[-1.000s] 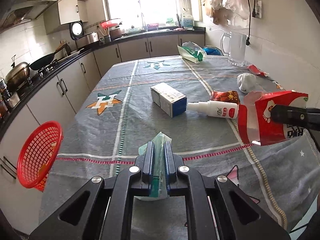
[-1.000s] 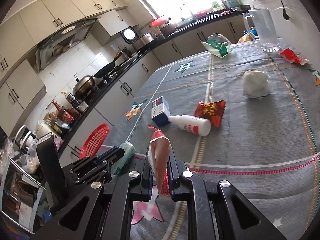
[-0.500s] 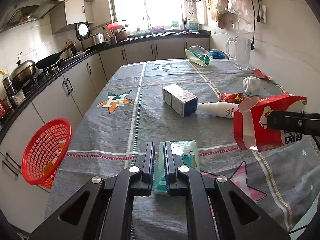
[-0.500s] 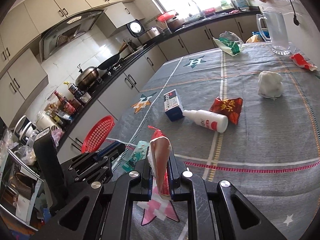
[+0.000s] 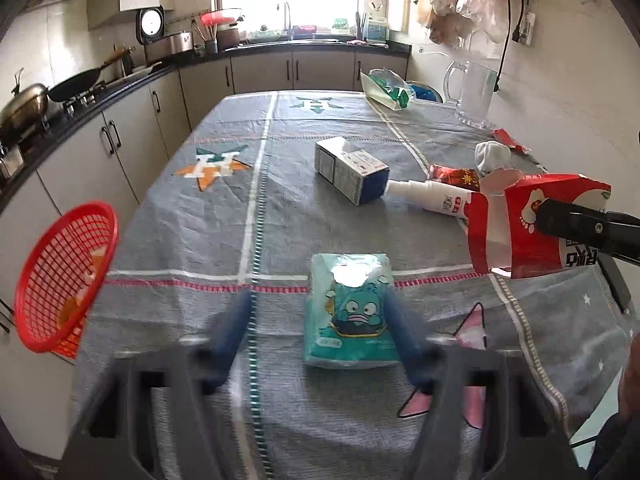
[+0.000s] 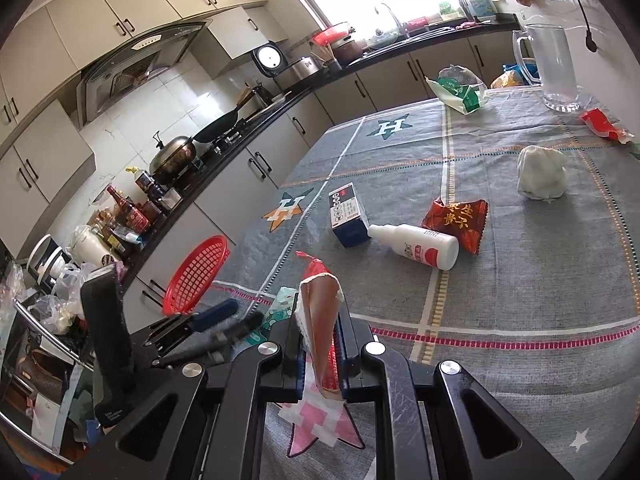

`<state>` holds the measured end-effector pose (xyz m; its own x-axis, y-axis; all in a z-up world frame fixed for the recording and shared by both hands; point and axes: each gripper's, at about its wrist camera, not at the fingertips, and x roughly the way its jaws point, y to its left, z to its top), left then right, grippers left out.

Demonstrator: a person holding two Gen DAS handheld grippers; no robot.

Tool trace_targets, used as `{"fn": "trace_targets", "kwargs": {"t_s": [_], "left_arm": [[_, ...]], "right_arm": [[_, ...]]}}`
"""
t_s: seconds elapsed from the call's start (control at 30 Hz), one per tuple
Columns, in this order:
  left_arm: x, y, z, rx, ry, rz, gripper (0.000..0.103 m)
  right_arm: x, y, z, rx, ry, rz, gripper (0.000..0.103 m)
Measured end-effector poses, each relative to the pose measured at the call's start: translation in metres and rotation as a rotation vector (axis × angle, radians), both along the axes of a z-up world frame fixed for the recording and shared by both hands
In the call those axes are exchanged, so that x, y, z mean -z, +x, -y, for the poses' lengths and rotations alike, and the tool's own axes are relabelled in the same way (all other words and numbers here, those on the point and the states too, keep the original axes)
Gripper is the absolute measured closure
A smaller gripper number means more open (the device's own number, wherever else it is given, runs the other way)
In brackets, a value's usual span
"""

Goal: Collect trash
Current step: 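Grasp the teal tissue pack with the left tool, lifting it, then carry the tissue pack and carton to the red basket and open both tools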

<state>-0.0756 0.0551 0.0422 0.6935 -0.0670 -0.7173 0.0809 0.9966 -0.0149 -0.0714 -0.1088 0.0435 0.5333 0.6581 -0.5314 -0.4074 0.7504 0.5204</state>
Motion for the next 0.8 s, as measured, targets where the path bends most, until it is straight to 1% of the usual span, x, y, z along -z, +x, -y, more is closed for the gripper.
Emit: {"fn": "trace_targets", "kwargs": {"t_s": [0.1, 0.17, 0.2, 0.23, 0.27, 0.3, 0.37, 0.43, 0.5, 0.63, 0.8], "left_arm": [[0.006, 0.004, 0.014, 0.018, 0.042, -0.014, 0.035], [0.012, 0.010, 0.022, 0.014, 0.072, -0.031, 0.035], [0.019, 0.015, 0.026, 0.002, 0.104, -0.051, 0.035], [0.023, 0.017, 0.028, 0.007, 0.110, -0.063, 0.041], [0.024, 0.019, 0.029, 0.018, 0.101, -0.070, 0.049], [0.024, 0.020, 0.029, 0.019, 0.088, -0.072, 0.055], [0.024, 0.024, 0.028, 0.006, 0.099, -0.073, 0.057], [0.023, 0.024, 0.025, 0.004, 0.081, -0.061, 0.068], [0.018, 0.023, 0.018, 0.001, 0.038, -0.050, 0.072], [0.006, 0.021, -0.002, -0.034, -0.007, -0.025, 0.073], [-0.013, 0.015, -0.035, -0.075, -0.068, 0.015, 0.073]], "right_arm": [[0.002, 0.000, 0.002, -0.004, 0.008, -0.003, 0.090], [0.004, 0.001, 0.005, -0.002, 0.012, -0.006, 0.089], [0.004, 0.001, 0.007, -0.002, 0.016, -0.006, 0.089], [0.003, 0.001, 0.009, -0.001, 0.018, -0.005, 0.090], [0.003, 0.000, 0.010, 0.002, 0.019, -0.003, 0.089], [0.002, 0.000, 0.013, 0.005, 0.024, -0.001, 0.089], [0.001, 0.000, 0.017, 0.010, 0.028, 0.001, 0.089], [0.000, 0.001, 0.018, 0.014, 0.029, 0.000, 0.089], [-0.002, 0.003, 0.017, 0.011, 0.030, -0.002, 0.089], [-0.006, 0.007, 0.007, -0.009, 0.022, 0.000, 0.089], [-0.014, 0.015, -0.019, -0.055, 0.006, -0.001, 0.089]]}}
